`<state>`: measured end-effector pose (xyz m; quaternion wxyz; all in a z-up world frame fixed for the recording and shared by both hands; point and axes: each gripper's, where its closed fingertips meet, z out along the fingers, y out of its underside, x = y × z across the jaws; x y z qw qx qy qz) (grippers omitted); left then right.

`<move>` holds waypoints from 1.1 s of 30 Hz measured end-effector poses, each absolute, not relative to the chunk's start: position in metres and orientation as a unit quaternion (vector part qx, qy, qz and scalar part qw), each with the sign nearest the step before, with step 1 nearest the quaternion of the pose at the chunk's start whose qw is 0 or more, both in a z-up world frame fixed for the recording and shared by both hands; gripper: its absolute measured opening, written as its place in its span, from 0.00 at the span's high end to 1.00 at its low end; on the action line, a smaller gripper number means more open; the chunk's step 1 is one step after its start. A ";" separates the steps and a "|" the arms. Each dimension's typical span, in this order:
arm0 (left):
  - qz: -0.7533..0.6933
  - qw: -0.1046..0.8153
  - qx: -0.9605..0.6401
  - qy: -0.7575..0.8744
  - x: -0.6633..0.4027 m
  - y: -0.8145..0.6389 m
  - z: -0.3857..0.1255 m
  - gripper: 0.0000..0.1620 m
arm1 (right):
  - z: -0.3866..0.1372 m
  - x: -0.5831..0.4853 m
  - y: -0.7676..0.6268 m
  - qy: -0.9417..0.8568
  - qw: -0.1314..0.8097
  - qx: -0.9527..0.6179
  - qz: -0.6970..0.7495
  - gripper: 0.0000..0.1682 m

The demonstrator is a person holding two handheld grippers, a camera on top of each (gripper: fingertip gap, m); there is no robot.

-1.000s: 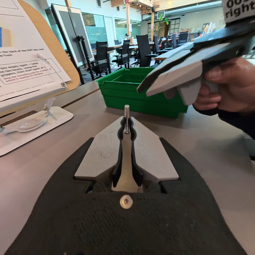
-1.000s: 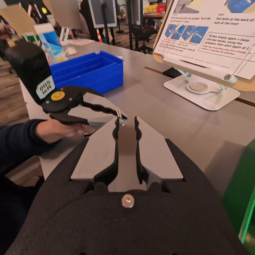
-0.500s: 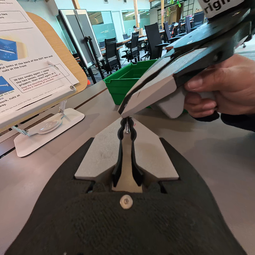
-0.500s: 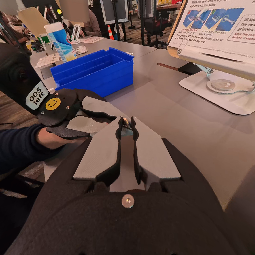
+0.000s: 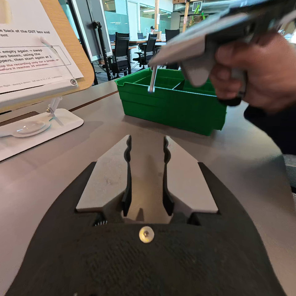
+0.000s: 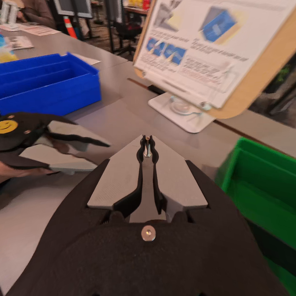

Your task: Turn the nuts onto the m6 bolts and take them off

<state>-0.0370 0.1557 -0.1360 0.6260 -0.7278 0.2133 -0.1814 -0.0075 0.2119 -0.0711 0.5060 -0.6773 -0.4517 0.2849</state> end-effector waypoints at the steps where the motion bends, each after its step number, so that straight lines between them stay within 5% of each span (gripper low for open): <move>1: -0.179 0.622 -0.732 0.211 -0.038 0.157 -0.138 0.77 | -0.061 0.004 0.228 -0.444 0.512 -0.684 0.269 0.99; 7: -0.158 0.599 -0.753 0.221 -0.038 0.161 -0.153 0.79 | -0.076 0.084 0.362 -0.392 0.484 -0.773 0.127 0.98; 10: -0.153 0.595 -0.757 0.222 -0.038 0.162 -0.156 0.80 | -0.098 0.111 0.393 -0.363 0.445 -0.812 0.098 0.83; 12: -0.154 0.593 -0.760 0.218 -0.039 0.162 -0.157 0.80 | -0.092 0.112 0.393 -0.359 0.455 -0.808 0.109 0.82; 21: -0.146 0.582 -0.770 0.219 -0.040 0.165 -0.165 0.80 | -0.065 0.015 0.271 -0.467 0.453 -0.719 0.243 0.77; 26: -0.138 0.583 -0.771 0.216 -0.045 0.165 -0.164 0.80 | -0.093 -0.055 0.188 -0.530 0.428 -0.660 0.318 0.77; 33: -0.174 0.594 -0.765 0.176 -0.053 0.151 -0.158 0.80 | -0.142 -0.070 0.214 -0.509 0.518 -0.648 0.230 0.79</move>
